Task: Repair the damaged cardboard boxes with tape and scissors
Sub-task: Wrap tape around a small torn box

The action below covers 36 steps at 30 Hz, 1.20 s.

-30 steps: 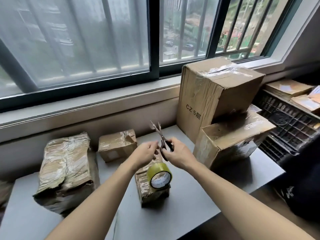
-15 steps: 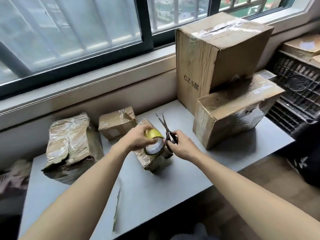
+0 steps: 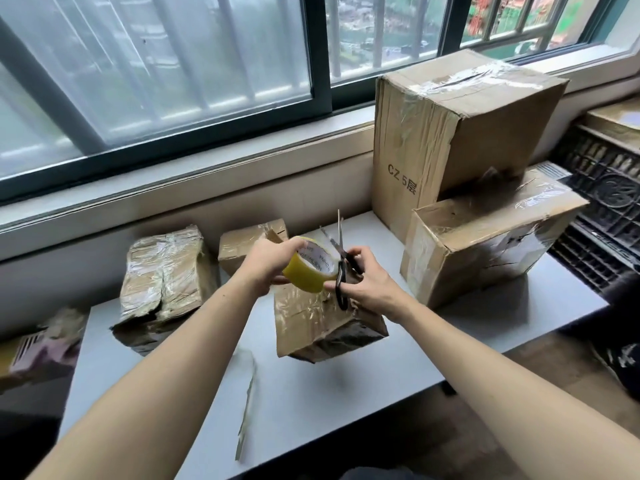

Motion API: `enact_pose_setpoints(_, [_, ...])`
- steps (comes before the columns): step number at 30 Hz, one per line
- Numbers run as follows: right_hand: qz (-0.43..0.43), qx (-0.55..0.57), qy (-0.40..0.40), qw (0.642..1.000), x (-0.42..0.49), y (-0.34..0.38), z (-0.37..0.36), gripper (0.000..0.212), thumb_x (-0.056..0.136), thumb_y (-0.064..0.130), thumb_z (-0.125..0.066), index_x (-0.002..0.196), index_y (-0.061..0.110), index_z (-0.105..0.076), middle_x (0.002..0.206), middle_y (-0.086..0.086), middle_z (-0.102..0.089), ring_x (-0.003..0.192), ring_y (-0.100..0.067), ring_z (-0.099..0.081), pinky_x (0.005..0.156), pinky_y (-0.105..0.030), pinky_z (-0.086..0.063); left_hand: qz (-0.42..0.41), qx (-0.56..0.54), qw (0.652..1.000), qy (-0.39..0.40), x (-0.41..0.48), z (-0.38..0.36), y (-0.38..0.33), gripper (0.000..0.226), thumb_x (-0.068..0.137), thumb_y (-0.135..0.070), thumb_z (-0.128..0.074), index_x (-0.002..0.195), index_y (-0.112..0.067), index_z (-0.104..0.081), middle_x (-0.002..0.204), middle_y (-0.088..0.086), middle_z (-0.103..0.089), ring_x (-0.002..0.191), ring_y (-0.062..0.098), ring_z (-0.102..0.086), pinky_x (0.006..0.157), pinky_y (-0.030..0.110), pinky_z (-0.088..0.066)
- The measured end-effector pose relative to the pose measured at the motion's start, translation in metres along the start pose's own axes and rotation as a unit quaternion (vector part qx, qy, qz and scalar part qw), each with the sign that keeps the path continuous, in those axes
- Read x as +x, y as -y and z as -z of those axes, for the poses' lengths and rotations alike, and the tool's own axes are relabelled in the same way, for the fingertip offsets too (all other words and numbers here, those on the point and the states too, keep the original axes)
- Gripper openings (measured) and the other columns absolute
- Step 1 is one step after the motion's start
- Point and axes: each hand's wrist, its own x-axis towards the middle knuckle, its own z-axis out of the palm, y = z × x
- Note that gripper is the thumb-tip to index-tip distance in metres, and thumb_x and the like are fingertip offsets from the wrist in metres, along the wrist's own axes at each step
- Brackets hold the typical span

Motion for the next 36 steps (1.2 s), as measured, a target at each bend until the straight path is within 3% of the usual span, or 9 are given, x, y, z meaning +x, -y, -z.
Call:
enact_pose_setpoints(4, [-0.014,-0.013,0.017,1.0,-0.001,-0.012,-0.011,0.058,0.073,0.008,-0.08,0.115,0.022,-0.042,0.104,0.001,-0.057,0.093,-0.013,-0.055,0.077,-0.02,-0.045,0.06,-0.023,0.997,0.032,-0.002,-0.002,0.013,0.038,0.081,-0.036,-0.074,0.1,-0.003,-0.07,0.061,0.005,-0.062,0.036,0.012,-0.055,0.048,0.021,-0.049])
enact_pose_setpoints(9, [-0.073,0.064,0.015,0.995,-0.005,-0.026,-0.023,0.044,0.08,-0.011,-0.063,0.109,0.019,-0.048,0.092,-0.007,-0.062,0.073,-0.013,-0.058,0.061,-0.028,-0.05,0.091,-0.028,0.995,0.015,-0.004,-0.017,0.03,0.031,0.082,-0.036,-0.073,0.088,-0.006,-0.067,0.054,0.0,-0.055,0.034,0.01,-0.048,0.04,0.015,-0.034])
enact_pose_setpoints(12, [-0.084,0.069,0.01,0.994,-0.006,-0.031,-0.029,0.04,0.081,-0.012,-0.061,0.106,0.018,-0.049,0.082,-0.003,-0.06,0.064,-0.011,-0.054,0.054,-0.026,-0.048,0.098,-0.031,0.995,-0.005,-0.002,-0.022,0.04,0.034,0.082,-0.036,-0.072,0.092,-0.004,-0.068,0.068,0.003,-0.056,0.047,0.014,-0.05,0.034,0.014,-0.033])
enact_pose_setpoints(17, [-0.112,0.063,0.004,0.992,-0.006,-0.043,-0.039,0.033,0.082,-0.004,-0.064,0.102,0.021,-0.052,0.077,-0.002,-0.062,0.06,-0.012,-0.051,0.049,-0.022,-0.043,0.063,0.008,0.996,-0.059,0.008,-0.028,0.054,0.049,0.07,-0.046,-0.073,0.089,-0.001,-0.069,0.075,0.006,-0.062,0.068,0.024,-0.062,0.066,0.036,-0.058])
enact_pose_setpoints(21, [-0.138,0.08,-0.005,0.987,-0.002,-0.05,-0.044,0.026,0.087,0.001,-0.063,0.101,0.021,-0.054,0.075,-0.004,-0.058,0.06,-0.017,-0.048,0.048,-0.025,-0.04,-0.002,0.102,0.99,-0.099,0.007,-0.034,0.053,0.049,0.074,-0.051,-0.067,0.057,-0.006,-0.06,0.052,0.0,-0.048,0.054,0.021,-0.047,0.051,0.029,-0.038])
enact_pose_setpoints(23, [-0.138,0.082,-0.004,0.987,-0.002,-0.052,-0.044,0.025,0.088,0.0,-0.062,0.1,0.02,-0.054,0.07,-0.002,-0.055,0.058,-0.017,-0.046,0.048,-0.025,-0.04,-0.018,0.111,0.986,-0.123,0.006,-0.036,0.052,0.049,0.075,-0.052,-0.066,0.052,-0.01,-0.054,0.048,-0.002,-0.044,0.055,0.023,-0.044,0.053,0.029,-0.032])
enact_pose_setpoints(27, [-0.163,0.081,0.021,0.983,-0.006,-0.061,-0.045,0.023,0.09,-0.001,-0.06,0.108,0.011,-0.053,0.069,-0.004,-0.053,0.053,-0.013,-0.043,0.045,-0.023,-0.039,-0.034,0.134,0.979,-0.152,0.01,-0.033,0.052,0.048,0.075,-0.06,-0.061,0.081,-0.012,-0.069,0.078,0.005,-0.068,0.08,0.029,-0.061,0.067,0.03,-0.042])
enact_pose_setpoints(32, [-0.16,0.084,0.029,0.983,-0.003,-0.063,-0.039,0.028,0.088,0.011,-0.073,0.107,0.014,-0.052,0.086,-0.012,-0.065,0.069,-0.018,-0.053,0.053,-0.023,-0.045,-0.038,0.143,0.978,-0.147,0.014,-0.035,0.056,0.052,0.079,-0.063,-0.06,0.101,-0.017,-0.061,0.097,0.002,-0.065,0.093,0.026,-0.058,0.076,0.032,-0.042])
enact_pose_setpoints(36, [-0.149,0.024,0.015,0.988,-0.004,-0.074,-0.022,0.033,0.086,0.019,-0.079,0.107,0.02,-0.054,0.091,-0.004,-0.067,0.074,-0.016,-0.056,0.064,-0.027,-0.049,-0.046,0.127,0.982,-0.133,0.013,-0.039,0.059,0.056,0.078,-0.066,-0.062,0.106,-0.018,-0.057,0.103,0.0,-0.064,0.098,0.024,-0.057,0.08,0.034,-0.045])
